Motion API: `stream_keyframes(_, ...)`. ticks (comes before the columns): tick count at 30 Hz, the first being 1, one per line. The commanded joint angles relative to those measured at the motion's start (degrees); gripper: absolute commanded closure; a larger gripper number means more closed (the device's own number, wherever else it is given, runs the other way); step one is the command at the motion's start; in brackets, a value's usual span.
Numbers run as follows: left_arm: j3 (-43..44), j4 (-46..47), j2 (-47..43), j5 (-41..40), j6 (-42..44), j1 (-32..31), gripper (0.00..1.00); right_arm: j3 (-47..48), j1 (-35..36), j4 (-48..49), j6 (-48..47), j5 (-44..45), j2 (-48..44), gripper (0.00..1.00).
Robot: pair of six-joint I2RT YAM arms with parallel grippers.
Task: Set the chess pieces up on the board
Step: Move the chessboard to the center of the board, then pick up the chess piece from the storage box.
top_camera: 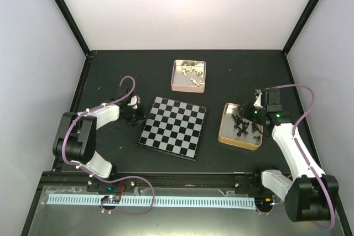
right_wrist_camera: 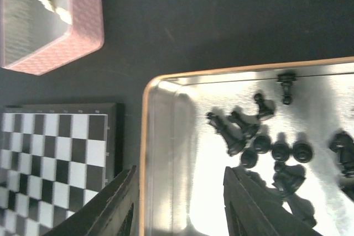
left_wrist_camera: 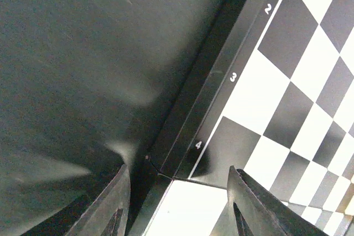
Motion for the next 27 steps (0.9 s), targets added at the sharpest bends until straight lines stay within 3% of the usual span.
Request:
stream_keyframes(1, -3.4, -0.8, 0.0, 5.2, -3.2, -4.0, 0.52, 0.0, 0.3, -1.6, -1.3, 7.4, 4.2, 0.59)
stream_keyframes(11, -3.9, -0.3, -2.6, 3.7, -4.6, -8.9, 0.59, 0.9, 7.6, -5.8, -2.6, 17.1, 12.0, 0.63)
stream_keyframes(15, -4.3, -0.4, -4.3, 2.1, -4.6, -9.3, 0.6, 1.1, 10.1, -6.2, -2.5, 18.4, 15.3, 0.71)
stream_keyframes(27, -3.5, -2.3, -9.7, -2.6, -2.3, -9.4, 0.5, 3.0, 14.6, -4.3, -1.1, 23.6, 22.0, 0.77)
